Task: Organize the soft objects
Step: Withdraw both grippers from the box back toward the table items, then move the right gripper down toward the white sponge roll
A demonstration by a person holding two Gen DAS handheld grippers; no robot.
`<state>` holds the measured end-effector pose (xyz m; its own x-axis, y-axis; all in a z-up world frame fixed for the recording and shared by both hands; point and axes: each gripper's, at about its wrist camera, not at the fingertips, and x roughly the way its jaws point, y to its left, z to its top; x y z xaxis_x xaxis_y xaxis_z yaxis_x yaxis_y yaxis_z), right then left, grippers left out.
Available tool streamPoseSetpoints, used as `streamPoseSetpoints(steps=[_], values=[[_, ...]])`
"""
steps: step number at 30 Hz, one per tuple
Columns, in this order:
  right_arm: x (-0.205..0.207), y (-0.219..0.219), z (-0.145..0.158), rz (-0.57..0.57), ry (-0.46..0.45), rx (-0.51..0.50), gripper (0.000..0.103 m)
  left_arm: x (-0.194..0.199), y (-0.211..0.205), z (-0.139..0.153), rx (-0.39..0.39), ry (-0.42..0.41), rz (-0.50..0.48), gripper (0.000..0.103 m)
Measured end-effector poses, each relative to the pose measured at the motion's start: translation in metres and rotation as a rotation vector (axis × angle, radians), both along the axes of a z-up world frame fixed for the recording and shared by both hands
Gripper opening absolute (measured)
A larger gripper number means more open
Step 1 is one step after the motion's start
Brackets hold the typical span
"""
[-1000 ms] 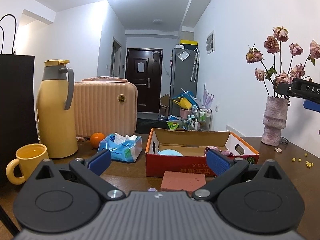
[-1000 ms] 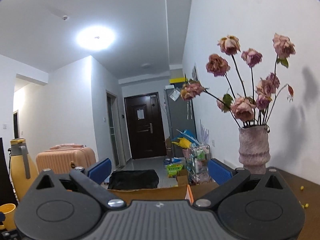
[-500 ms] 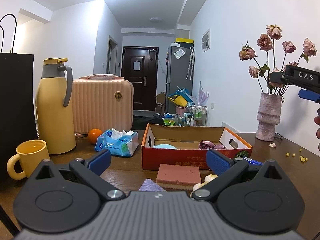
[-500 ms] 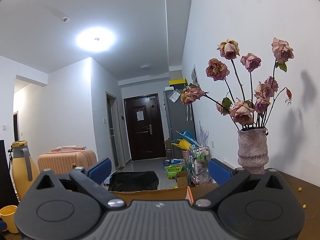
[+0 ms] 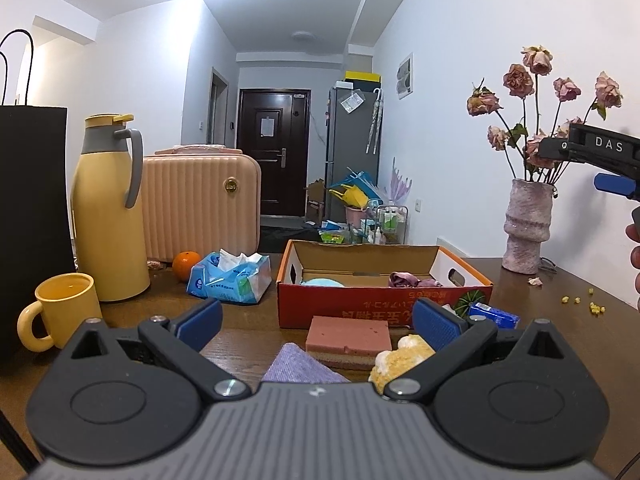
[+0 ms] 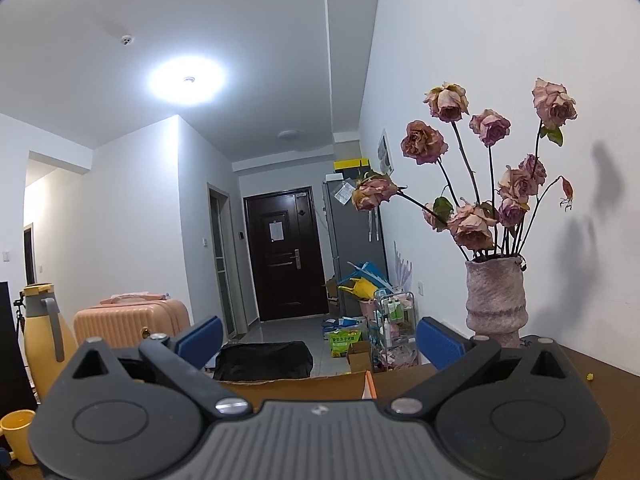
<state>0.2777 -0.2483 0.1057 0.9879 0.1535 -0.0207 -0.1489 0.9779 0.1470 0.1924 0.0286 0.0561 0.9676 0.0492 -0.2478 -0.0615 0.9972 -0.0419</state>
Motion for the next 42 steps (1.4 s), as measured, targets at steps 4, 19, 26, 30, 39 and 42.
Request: streamPoseSetpoints(steps=[4, 19, 26, 30, 39, 42], values=[[-0.014, -0.002, 0.005, 0.017, 0.021, -0.017, 0.103, -0.014, -0.002, 0.004, -0.008, -0.008, -0.009, 0.103], [-0.103, -0.014, 0.002, 0.048, 0.119, -0.089, 0.103, -0.075, -0.015, 0.012, -0.019, -0.014, -0.043, 0.103], [-0.143, -0.013, -0.005, 0.058, 0.144, -0.129, 0.103, -0.101, -0.016, 0.012, -0.029, -0.010, -0.058, 0.103], [-0.164, -0.011, -0.013, 0.034, 0.165, -0.160, 0.103, -0.114, -0.016, 0.011, -0.037, -0.004, -0.067, 0.103], [-0.215, -0.013, -0.042, 0.085, 0.241, -0.184, 0.103, -0.144, -0.014, -0.007, -0.047, 0.046, -0.067, 0.103], [-0.230, -0.009, -0.058, 0.093, 0.274, -0.217, 0.103, -0.156, -0.013, -0.020, -0.059, 0.082, -0.064, 0.103]])
